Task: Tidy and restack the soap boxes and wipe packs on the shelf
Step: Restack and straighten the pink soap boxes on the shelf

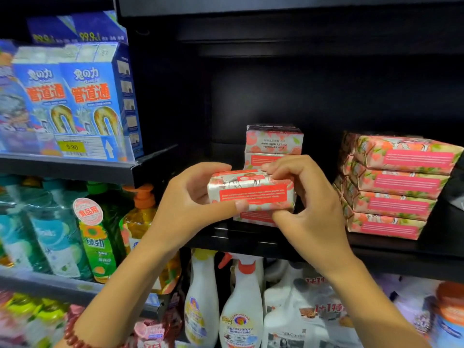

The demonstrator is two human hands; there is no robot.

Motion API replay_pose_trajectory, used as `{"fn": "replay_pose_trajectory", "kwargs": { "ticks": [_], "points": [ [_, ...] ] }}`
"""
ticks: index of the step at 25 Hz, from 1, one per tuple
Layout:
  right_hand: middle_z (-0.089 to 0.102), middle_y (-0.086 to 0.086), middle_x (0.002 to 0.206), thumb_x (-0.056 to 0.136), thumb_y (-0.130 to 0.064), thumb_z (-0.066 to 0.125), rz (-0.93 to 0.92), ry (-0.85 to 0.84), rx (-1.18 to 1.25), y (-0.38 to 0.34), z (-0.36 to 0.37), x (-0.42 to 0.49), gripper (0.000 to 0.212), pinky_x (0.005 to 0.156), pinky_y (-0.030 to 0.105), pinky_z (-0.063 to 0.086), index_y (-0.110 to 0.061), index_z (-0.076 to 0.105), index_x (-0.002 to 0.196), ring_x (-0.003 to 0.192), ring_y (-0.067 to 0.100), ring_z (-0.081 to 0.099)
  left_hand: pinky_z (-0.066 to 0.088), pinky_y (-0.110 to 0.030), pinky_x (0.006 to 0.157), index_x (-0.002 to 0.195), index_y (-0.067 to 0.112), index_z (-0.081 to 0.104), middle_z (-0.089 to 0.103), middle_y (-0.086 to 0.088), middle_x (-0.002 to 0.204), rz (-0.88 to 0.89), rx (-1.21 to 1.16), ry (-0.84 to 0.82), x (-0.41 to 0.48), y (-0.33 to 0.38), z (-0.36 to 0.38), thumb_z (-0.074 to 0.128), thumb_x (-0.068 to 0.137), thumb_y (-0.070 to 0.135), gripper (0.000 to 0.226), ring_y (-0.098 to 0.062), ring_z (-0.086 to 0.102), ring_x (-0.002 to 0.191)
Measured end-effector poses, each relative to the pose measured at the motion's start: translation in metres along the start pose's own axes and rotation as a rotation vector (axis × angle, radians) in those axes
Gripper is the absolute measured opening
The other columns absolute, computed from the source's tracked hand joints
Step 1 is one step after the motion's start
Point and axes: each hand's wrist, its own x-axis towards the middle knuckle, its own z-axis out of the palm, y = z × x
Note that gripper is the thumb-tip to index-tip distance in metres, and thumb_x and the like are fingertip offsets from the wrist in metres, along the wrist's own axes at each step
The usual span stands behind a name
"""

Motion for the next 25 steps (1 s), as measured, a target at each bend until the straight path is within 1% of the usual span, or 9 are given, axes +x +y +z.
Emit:
{"fn": "replay_pose_trajectory", "kwargs": {
  "ticks": [3,7,10,13,15,17,21,23,25],
  "points": [
    [0.052,-0.008,0.108,0.073,-0.005,0.073,-0.016,-0.071,-0.047,0.003,0.008,-0.004,0.041,0.089,0.005,0.039,-0.017,0.048,0.104,0.109,-0.001,0.048,0.054,-0.017,0.072,0.111,0.019,0.061,0.070,0.011,0.102,0.004,-0.009,0.083,-0.008,-0.005,-0.009,0.090,0.053,0.026,0.065,-0.009,0.068,0.095],
    [0.056,-0.007,0.111,0.078,-0.025,0.070,-0.017,-0.052,-0.146,0.009,0.009,-0.014,0.039,0.089,0.006,0.040,-0.012,0.056,0.112,0.105,0.000,0.051,0.052,-0.014,0.069,0.107,0.021,0.064,0.072,0.012,0.097,0.004,0.024,0.268,-0.026,-0.019,-0.030,0.081,0.052,0.037,0.060,-0.007,0.069,0.090],
    [0.062,-0.004,0.105,0.077,-0.028,0.074,0.000,-0.188,-0.315,0.014,0.013,-0.026,0.034,0.083,0.020,0.049,-0.014,0.063,0.106,0.099,0.010,0.057,0.052,-0.013,0.068,0.103,0.025,0.065,0.072,0.010,0.095,-0.028,0.114,0.326,-0.037,-0.030,-0.041,0.081,0.052,0.042,0.056,-0.007,0.069,0.087],
    [0.064,-0.004,0.100,0.074,-0.029,0.077,0.020,-0.332,-0.491,0.018,0.023,-0.036,0.034,0.074,0.029,0.052,-0.016,0.065,0.103,0.094,0.017,0.060,0.052,-0.014,0.071,0.102,0.030,0.063,0.071,0.006,0.095,-0.058,0.227,0.289,-0.038,-0.040,-0.043,0.087,0.054,0.036,0.054,-0.007,0.069,0.088],
    [0.066,-0.002,0.093,0.068,-0.027,0.081,-0.037,-0.334,-0.576,0.020,0.027,-0.042,0.033,0.064,0.029,0.053,-0.014,0.068,0.096,0.086,0.018,0.063,0.052,-0.014,0.073,0.104,0.029,0.061,0.070,0.005,0.098,-0.070,0.282,0.230,-0.035,-0.042,-0.042,0.089,0.054,0.040,0.059,-0.006,0.068,0.090],
    [0.067,-0.002,0.088,0.065,-0.024,0.084,-0.077,-0.310,-0.605,0.021,0.029,-0.046,0.032,0.060,0.027,0.052,-0.014,0.069,0.092,0.080,0.018,0.064,0.053,-0.015,0.075,0.107,0.027,0.059,0.068,0.008,0.101,-0.088,0.345,0.169,-0.031,-0.043,-0.044,0.079,0.057,0.045,0.057,-0.003,0.066,0.092],
    [0.067,-0.001,0.089,0.066,-0.020,0.083,-0.072,-0.289,-0.596,0.023,0.030,-0.050,0.030,0.061,0.028,0.052,-0.012,0.069,0.091,0.081,0.019,0.064,0.054,-0.034,0.088,0.119,0.026,0.058,0.061,0.008,0.120,-0.116,0.585,0.097,-0.028,-0.047,-0.046,0.074,0.064,0.046,0.060,-0.007,0.058,0.110],
    [0.067,-0.001,0.089,0.066,-0.020,0.083,-0.061,-0.285,-0.595,0.023,0.030,-0.050,0.029,0.061,0.028,0.053,-0.012,0.069,0.090,0.082,0.020,0.063,0.045,-0.037,0.099,0.122,0.021,0.060,0.056,0.002,0.132,-0.050,0.759,0.131,-0.027,-0.047,-0.044,0.078,0.071,0.035,0.056,-0.015,0.050,0.122],
    [0.067,-0.001,0.089,0.067,-0.019,0.083,-0.054,-0.279,-0.593,0.022,0.031,-0.051,0.028,0.061,0.029,0.053,-0.012,0.069,0.090,0.082,0.020,0.064,0.040,-0.032,0.094,0.112,0.014,0.067,0.063,-0.003,0.121,0.114,0.924,0.151,-0.025,-0.047,-0.041,0.080,0.071,0.022,0.044,-0.023,0.055,0.116]
  ]
}}
